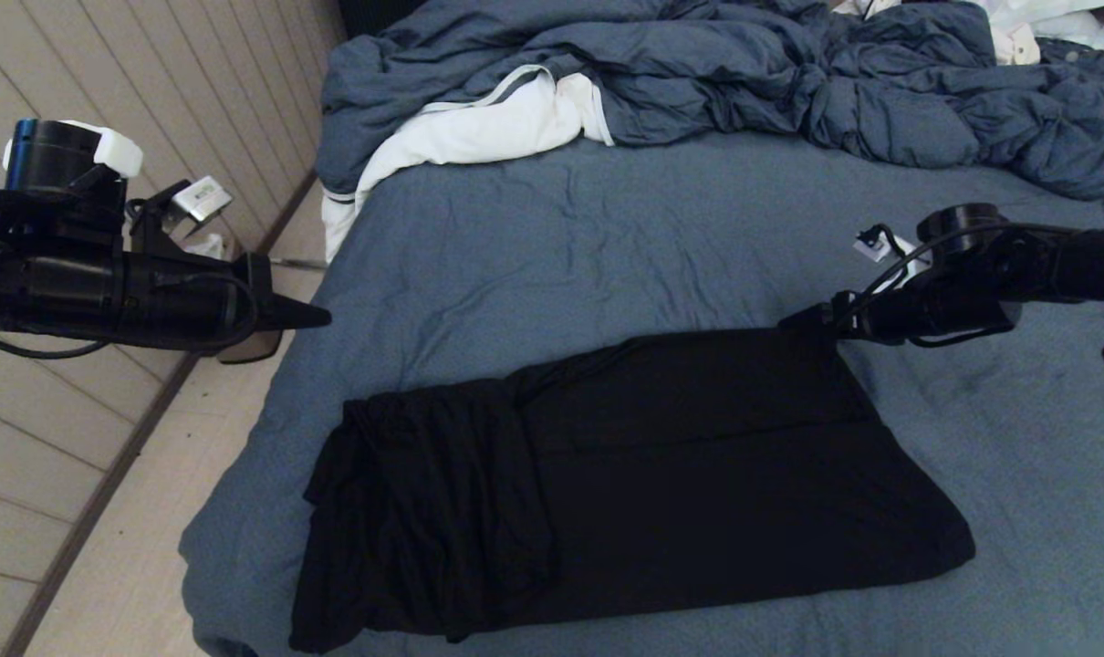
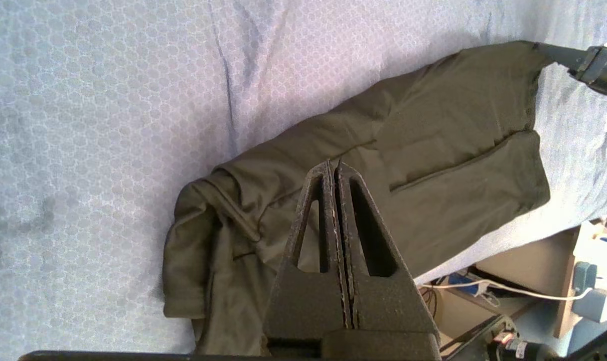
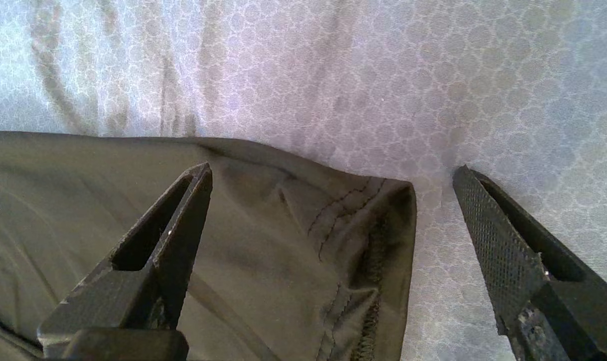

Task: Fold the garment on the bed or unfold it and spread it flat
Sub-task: Fold the black T-shirt

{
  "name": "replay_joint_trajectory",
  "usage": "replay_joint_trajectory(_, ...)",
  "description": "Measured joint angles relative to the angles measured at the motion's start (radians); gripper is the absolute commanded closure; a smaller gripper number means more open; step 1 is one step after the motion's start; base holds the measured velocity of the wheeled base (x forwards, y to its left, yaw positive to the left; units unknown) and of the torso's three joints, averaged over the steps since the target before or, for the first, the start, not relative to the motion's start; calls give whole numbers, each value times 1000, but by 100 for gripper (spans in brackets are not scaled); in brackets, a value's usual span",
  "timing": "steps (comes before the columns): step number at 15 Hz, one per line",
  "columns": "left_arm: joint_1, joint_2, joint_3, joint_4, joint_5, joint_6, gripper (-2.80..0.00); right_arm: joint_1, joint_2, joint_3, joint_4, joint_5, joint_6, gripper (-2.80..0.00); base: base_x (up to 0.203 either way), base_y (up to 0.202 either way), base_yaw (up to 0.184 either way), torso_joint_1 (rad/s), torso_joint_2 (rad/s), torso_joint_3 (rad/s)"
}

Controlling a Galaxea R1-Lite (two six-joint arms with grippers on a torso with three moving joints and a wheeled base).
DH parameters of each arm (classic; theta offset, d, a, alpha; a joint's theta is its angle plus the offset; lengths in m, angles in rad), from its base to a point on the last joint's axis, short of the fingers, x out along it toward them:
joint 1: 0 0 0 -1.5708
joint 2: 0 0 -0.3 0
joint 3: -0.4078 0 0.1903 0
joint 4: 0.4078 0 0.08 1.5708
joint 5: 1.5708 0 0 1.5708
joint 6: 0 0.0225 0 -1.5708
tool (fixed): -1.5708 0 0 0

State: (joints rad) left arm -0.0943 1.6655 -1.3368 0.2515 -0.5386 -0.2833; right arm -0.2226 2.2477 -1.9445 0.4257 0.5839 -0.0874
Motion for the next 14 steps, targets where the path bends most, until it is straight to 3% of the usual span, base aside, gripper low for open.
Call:
replay_joint_trajectory(13,1,3,1,0,2,1,0,15,-15,27,-2,-32,-10,-280,0,0,0,0,0,0)
replay_joint_trajectory(14,1,3,1,-1,2,1,0,16,-15,26,-3,-32,-10,-223,0,0,0,0,0,0)
